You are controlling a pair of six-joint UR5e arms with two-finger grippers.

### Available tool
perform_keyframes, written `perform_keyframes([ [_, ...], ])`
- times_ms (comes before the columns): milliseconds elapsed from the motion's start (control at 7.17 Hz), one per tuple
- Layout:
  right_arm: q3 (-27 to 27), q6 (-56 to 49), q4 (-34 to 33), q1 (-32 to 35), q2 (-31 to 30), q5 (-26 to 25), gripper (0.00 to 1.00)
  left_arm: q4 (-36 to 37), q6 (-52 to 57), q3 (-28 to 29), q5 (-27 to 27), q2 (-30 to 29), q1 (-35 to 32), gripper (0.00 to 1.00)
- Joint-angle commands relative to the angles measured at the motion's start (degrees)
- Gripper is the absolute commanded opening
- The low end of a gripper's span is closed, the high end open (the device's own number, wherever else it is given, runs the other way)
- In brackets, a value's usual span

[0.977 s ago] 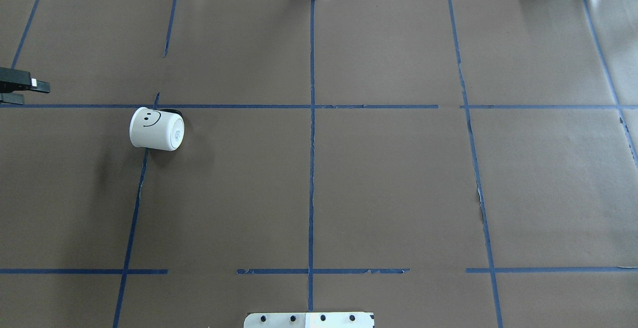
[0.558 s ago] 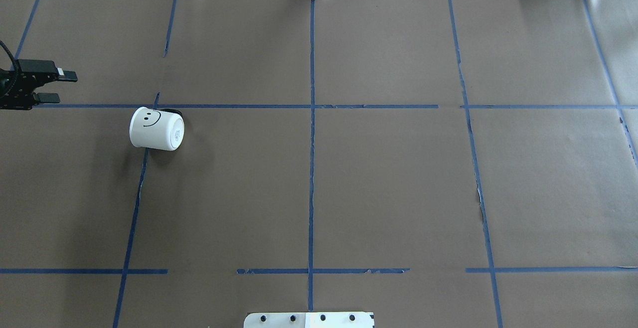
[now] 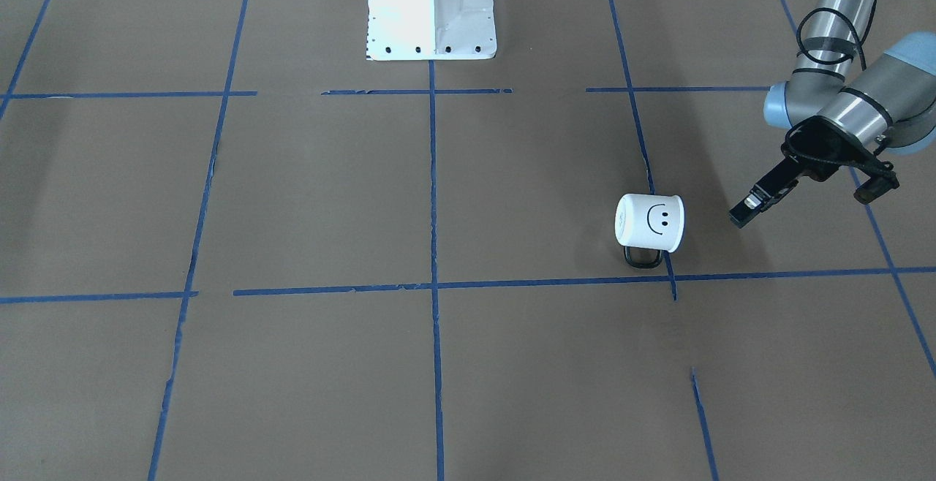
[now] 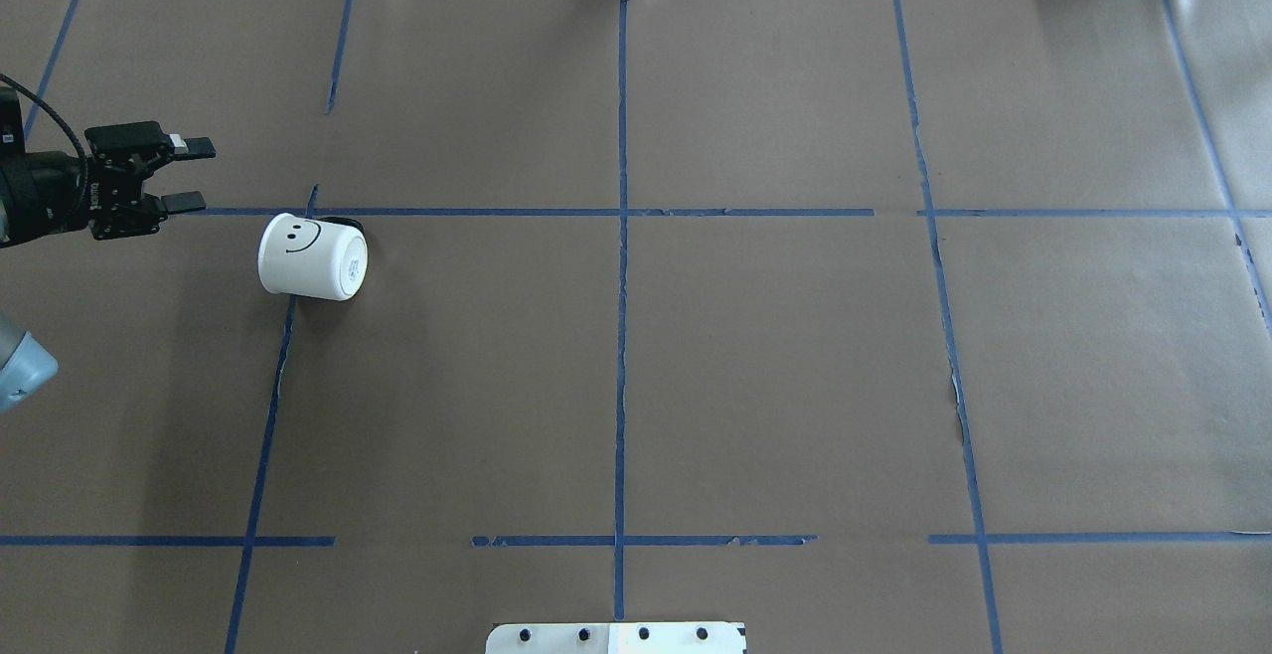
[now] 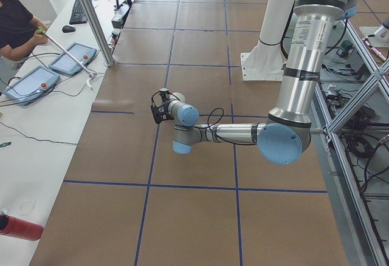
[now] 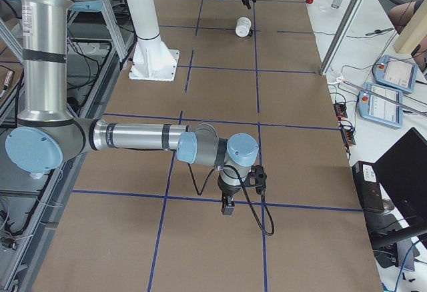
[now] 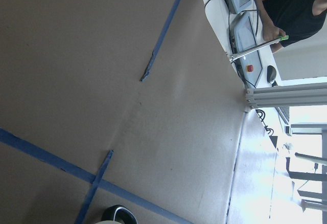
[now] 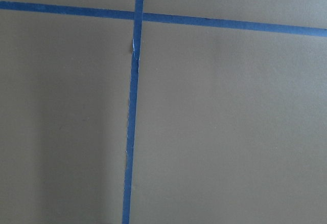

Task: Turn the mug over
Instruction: 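Move the left gripper toward the open end of the sideways white mug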

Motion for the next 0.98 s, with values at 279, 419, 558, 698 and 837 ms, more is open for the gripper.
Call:
perform_keyframes([
  [279, -0.06, 0.00, 0.00, 0.00, 0.00, 0.00, 1.00, -4.57, 9.66, 4.76, -5.66, -2.61, 1.00, 0.95],
  [419, -0.06, 0.00, 0.00, 0.00, 0.00, 0.00, 1.00, -6.49, 9.75, 7.03, -7.93, -3.49, 1.00, 0.95],
  [558, -0.06, 0.00, 0.00, 0.00, 0.00, 0.00, 1.00, -10.34, 9.75, 10.36, -7.95, -4.63, 1.00, 0.95],
  [698, -0.06, 0.00, 0.00, 0.00, 0.00, 0.00, 1.00, -11.77, 9.93, 12.13, -7.95, -6.12, 1.09, 0.95],
  [837, -0.06, 0.00, 0.00, 0.00, 0.00, 0.00, 1.00, -15.96, 10.01, 15.20, -7.87, -6.49, 1.35, 0.95],
])
